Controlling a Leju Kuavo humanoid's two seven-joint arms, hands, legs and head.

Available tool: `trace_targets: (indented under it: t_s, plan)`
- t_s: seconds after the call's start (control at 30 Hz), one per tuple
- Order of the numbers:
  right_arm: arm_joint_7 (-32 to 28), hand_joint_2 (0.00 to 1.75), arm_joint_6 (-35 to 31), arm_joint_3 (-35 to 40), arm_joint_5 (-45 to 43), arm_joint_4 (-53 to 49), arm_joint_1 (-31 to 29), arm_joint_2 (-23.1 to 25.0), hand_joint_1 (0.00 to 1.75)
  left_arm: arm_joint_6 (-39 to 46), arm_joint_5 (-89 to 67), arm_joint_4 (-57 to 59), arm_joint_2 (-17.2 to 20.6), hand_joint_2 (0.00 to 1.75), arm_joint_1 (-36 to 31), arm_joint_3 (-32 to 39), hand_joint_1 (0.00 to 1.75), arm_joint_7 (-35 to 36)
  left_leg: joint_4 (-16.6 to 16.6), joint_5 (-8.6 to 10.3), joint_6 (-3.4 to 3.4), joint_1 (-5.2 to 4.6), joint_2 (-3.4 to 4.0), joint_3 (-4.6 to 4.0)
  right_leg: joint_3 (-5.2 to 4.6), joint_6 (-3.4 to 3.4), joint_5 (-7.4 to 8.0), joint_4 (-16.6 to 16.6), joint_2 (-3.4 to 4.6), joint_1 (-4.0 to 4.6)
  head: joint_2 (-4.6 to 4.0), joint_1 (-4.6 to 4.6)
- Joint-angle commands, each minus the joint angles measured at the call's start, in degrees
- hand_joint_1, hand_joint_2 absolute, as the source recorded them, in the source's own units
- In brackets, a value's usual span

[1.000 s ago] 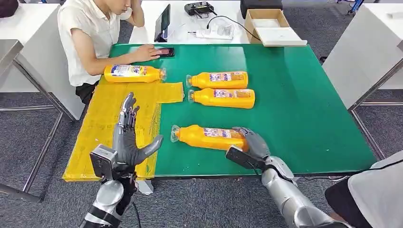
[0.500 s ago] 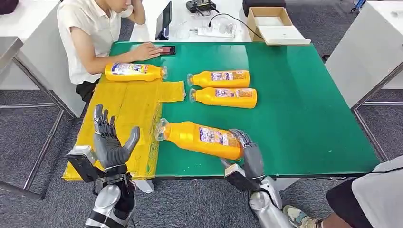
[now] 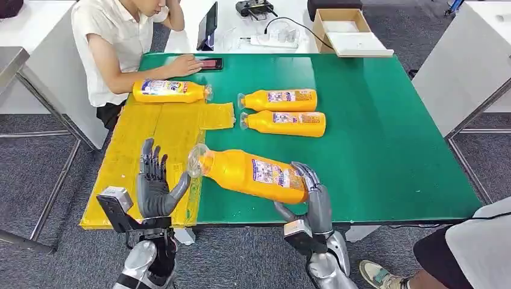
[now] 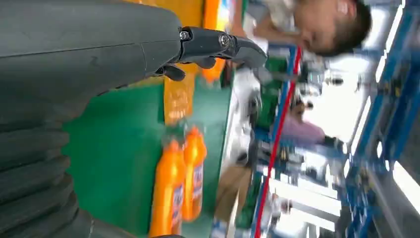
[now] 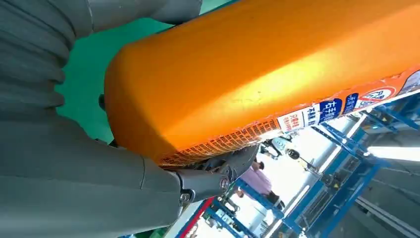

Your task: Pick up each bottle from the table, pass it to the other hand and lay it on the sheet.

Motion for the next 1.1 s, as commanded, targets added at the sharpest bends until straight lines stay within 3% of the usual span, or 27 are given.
trace_targets:
  t_s: [0.03, 0.7, 0.8, 1.1]
  plan:
    - [0.51, 1.75, -0.49, 5.29, 1.09, 7.42, -4.42, 1.34, 1.75, -5.16, -3.08, 3.04, 3.39, 1.75, -0.62, -6.0, 0.0, 0.21, -0.07, -0.03, -0.07, 0.02, 0.14, 0.17, 0.13, -0.08, 0.0, -0.05, 0.07, 0.02, 0.02, 0.0]
    - [0.64, 1.75, -2.1, 3.92, -2.27, 4.03, -6.4, 2.22, 1.75, -20.02, 0.6, 8.71, 4.08, 1.75, -1.42, -8.15, 0.0, 4.51, -0.07, -0.02, -0.12, 0.04, 0.08, 0.22, 0.19, -0.14, -0.03, -0.06, -0.03, 0.06, 0.02, 0.02]
    - [0.85, 1.75, -3.18, 5.22, -0.57, 6.66, -7.05, 2.64, 1.75, -24.42, 5.18, 9.26, 3.43, 1.75, -1.44, -7.33, 0.0, 6.52, -0.07, -0.02, -0.1, 0.05, 0.1, 0.19, 0.17, -0.12, 0.0, -0.08, 0.01, 0.07, 0.02, 0.0]
    - [0.56, 1.75, -1.94, 11.22, 2.37, 14.98, -7.75, 5.25, 1.75, -23.64, 5.21, 9.32, 2.57, 1.75, -2.53, -6.85, 0.0, 6.42, -0.08, -0.02, -0.1, 0.05, 0.09, 0.19, 0.16, -0.11, -0.01, -0.07, 0.01, 0.07, 0.0, 0.0]
